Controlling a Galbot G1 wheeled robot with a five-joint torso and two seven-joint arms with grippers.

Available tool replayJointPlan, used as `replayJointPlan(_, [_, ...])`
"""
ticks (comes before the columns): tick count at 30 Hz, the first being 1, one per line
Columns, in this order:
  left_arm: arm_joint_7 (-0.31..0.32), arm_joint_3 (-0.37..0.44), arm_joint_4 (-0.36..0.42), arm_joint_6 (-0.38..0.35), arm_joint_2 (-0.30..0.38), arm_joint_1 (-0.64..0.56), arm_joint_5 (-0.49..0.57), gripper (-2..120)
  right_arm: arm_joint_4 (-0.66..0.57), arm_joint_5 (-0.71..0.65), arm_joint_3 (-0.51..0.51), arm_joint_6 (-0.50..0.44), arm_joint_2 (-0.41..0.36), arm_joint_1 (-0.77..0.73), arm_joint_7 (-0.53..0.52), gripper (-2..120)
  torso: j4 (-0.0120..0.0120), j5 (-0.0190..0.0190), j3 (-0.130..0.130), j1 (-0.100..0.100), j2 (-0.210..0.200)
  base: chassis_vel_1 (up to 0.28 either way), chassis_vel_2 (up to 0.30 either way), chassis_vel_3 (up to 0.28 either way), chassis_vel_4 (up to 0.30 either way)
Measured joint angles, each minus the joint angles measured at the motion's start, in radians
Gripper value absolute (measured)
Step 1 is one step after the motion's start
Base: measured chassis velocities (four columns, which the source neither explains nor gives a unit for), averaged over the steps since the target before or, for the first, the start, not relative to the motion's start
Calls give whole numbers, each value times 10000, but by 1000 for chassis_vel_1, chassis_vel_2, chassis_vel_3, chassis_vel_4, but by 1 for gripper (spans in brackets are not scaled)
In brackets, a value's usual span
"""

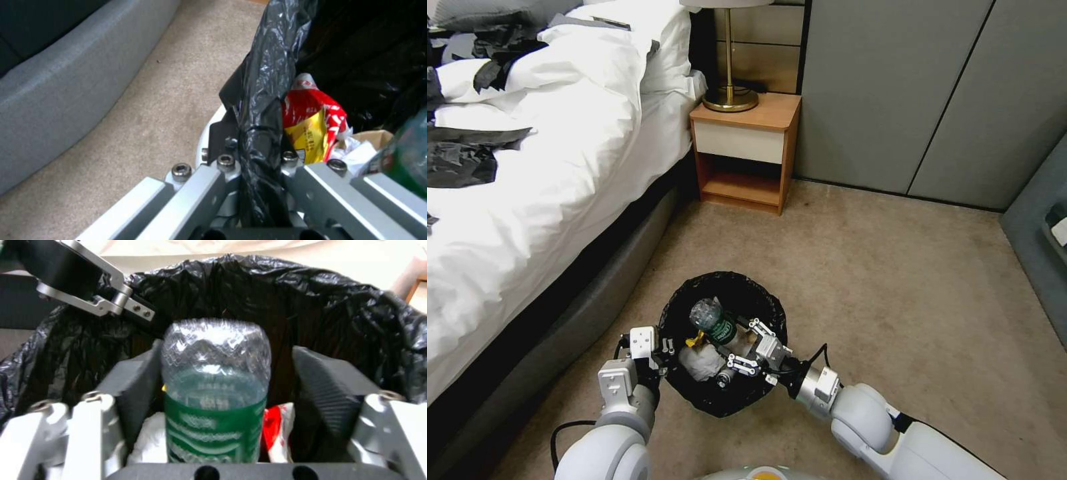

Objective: Pick up the trash bin, then pick up the garbage from the floor and place it into the trash bin.

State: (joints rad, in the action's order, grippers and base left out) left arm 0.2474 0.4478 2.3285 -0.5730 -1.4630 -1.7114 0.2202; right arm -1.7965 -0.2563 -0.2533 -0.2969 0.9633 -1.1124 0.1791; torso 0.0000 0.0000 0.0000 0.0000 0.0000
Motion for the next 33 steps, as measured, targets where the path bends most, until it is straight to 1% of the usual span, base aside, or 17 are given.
replayJointPlan(1, [3,5,0,-2,0,-8,0,0,-63,28,50,0,-25,-56,16,82,0,0,0,0,0,0,0,0,0])
replayJointPlan(2, [3,4,0,-4,0,-11,0,0,-103,40,84,0,-47,-91,25,84,0,1,0,-1,0,0,0,0,0])
replayJointPlan(3, [3,4,0,-4,0,-11,0,0,-103,40,84,0,-47,-91,25,84,0,1,0,-1,0,0,0,0,0])
replayJointPlan(5, [4,6,20,-21,-2,-9,0,0,-312,75,256,0,-136,-207,54,97,0,1,0,0,0,0,0,0,0])
replayJointPlan(7, [5,6,28,-24,-3,-18,-5,0,-440,77,365,0,-175,-246,58,99,-1,0,0,1,0,0,0,0,0])
replayJointPlan(14, [9,-48,46,-31,-12,-129,-108,0,-1291,-179,1049,124,-323,-188,58,100,-1,0,0,0,0,0,0,0,0])
replayJointPlan(19, [10,-83,50,-32,-18,-213,-180,0,-1757,-521,1312,262,-370,50,-17,100,0,0,0,0,0,0,0,0,0])
replayJointPlan(22, [10,-112,60,-27,-19,-275,-231,0,-2091,-863,1487,384,-380,330,-177,100,0,0,0,0,0,0,0,0,0])
replayJointPlan(25, [5,-136,60,-6,-19,-340,-281,0,-2435,-1317,1673,588,-352,781,-550,100,0,0,0,0,0,0,0,0,0])
replayJointPlan(33, [-10,-151,49,7,-36,-315,-291,0,-2769,-1781,2006,724,-203,1185,-981,100,1,0,0,0,0,0,0,0,0])
